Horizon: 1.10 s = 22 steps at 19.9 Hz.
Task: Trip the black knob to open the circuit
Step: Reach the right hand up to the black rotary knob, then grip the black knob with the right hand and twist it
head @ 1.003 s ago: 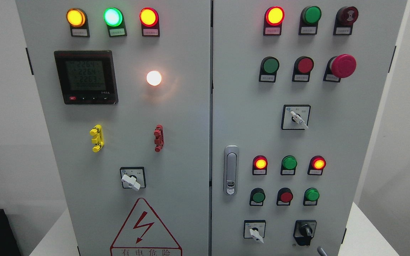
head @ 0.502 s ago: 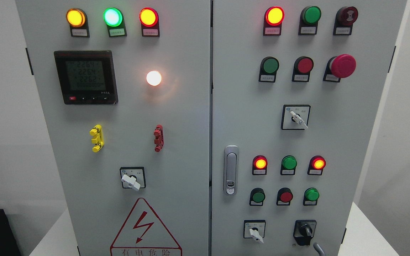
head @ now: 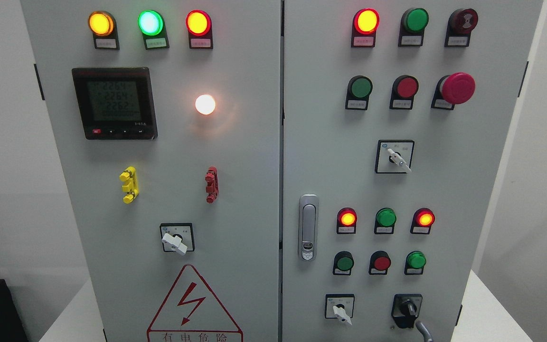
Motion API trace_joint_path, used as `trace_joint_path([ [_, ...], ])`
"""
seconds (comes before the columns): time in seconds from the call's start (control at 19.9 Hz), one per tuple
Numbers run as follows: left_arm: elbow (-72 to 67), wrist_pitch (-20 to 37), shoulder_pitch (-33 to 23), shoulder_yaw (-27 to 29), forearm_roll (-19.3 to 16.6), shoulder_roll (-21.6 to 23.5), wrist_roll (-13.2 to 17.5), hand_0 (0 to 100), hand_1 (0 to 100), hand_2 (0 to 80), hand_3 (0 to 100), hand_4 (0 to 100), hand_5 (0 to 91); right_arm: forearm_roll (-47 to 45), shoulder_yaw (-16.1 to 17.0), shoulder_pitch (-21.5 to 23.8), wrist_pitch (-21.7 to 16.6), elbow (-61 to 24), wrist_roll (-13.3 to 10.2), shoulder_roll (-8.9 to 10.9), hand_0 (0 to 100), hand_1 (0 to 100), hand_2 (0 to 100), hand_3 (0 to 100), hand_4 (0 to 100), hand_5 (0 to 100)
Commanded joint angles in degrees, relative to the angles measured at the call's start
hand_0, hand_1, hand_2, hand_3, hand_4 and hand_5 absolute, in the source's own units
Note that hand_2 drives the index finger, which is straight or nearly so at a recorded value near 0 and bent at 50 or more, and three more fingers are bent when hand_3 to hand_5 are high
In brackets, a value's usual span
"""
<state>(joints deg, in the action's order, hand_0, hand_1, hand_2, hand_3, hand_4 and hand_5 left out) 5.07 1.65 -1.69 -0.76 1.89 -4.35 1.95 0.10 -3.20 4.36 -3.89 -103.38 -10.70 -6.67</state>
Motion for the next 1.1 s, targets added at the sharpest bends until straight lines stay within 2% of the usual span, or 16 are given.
trace_joint_path([
  [0.0,-0.06,-0.07,0.02,0.05,0.14,-0.05,-0.02,12,39,0.0,0,0,0.0,-0.01,-1.02,-0.75,-0.24,-0.86,0.42,-0.28,88,96,0,100,97,84],
  [1.05,-0.06,-0.07,0.02,0.05,0.14,-0.05,-0.02,12,39,0.0,0,0,0.0,0.16,-4.18,-0.84,0.46,-1.12,0.33,-0.72,88,96,0,100,96,84],
])
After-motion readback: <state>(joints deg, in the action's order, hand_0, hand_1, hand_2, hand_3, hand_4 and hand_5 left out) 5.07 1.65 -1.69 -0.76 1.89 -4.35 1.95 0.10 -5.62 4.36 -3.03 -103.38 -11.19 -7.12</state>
